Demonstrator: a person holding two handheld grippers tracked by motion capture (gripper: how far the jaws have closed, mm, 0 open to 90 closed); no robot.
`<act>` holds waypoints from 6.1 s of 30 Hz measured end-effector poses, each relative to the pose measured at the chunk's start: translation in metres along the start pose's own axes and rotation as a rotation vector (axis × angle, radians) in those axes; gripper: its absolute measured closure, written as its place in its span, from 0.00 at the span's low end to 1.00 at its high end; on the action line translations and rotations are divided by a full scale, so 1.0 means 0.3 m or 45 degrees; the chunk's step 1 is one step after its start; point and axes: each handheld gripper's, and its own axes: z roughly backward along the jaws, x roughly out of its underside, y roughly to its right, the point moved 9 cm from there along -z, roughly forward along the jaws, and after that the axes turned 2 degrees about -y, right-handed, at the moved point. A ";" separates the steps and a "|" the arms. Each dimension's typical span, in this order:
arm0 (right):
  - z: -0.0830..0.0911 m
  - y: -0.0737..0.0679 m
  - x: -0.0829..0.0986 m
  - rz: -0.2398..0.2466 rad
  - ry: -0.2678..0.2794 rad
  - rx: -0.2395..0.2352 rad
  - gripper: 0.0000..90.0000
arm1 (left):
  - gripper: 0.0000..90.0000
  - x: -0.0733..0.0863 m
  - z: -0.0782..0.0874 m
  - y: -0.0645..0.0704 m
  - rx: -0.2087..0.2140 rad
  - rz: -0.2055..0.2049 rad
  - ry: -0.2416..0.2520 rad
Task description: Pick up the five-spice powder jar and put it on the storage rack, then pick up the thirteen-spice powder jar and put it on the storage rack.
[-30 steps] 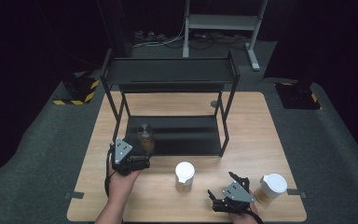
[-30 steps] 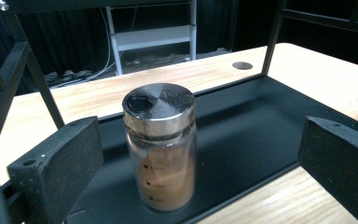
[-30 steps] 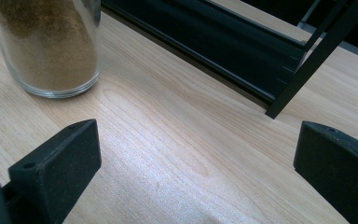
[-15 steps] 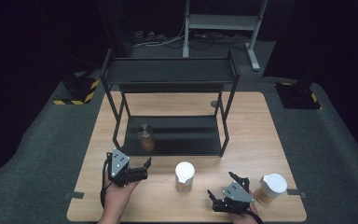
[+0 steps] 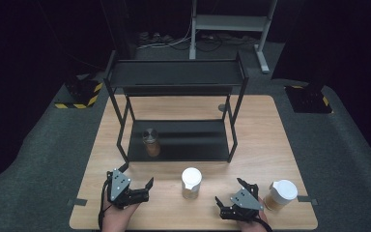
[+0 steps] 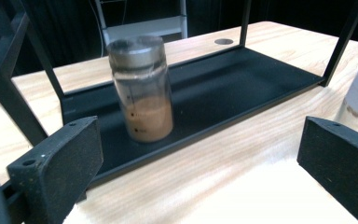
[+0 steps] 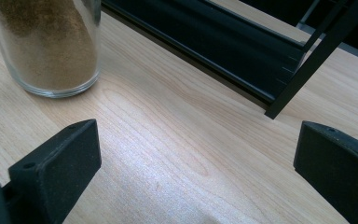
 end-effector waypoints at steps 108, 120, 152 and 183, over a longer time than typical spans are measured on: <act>-0.009 -0.097 -0.135 -0.152 0.207 -0.253 0.00 | 0.01 0.138 -0.015 0.063 0.101 -0.346 -0.209; -0.058 -0.120 -0.147 -0.155 0.187 -0.265 0.00 | 0.01 0.139 -0.014 0.060 0.109 -0.342 -0.203; -0.155 -0.114 -0.133 -0.178 0.281 -0.381 0.33 | 0.01 0.139 -0.012 0.057 0.115 -0.341 -0.198; -0.149 -0.099 -0.194 -0.180 0.284 -0.315 0.33 | 0.01 0.141 -0.011 0.055 0.125 -0.336 -0.189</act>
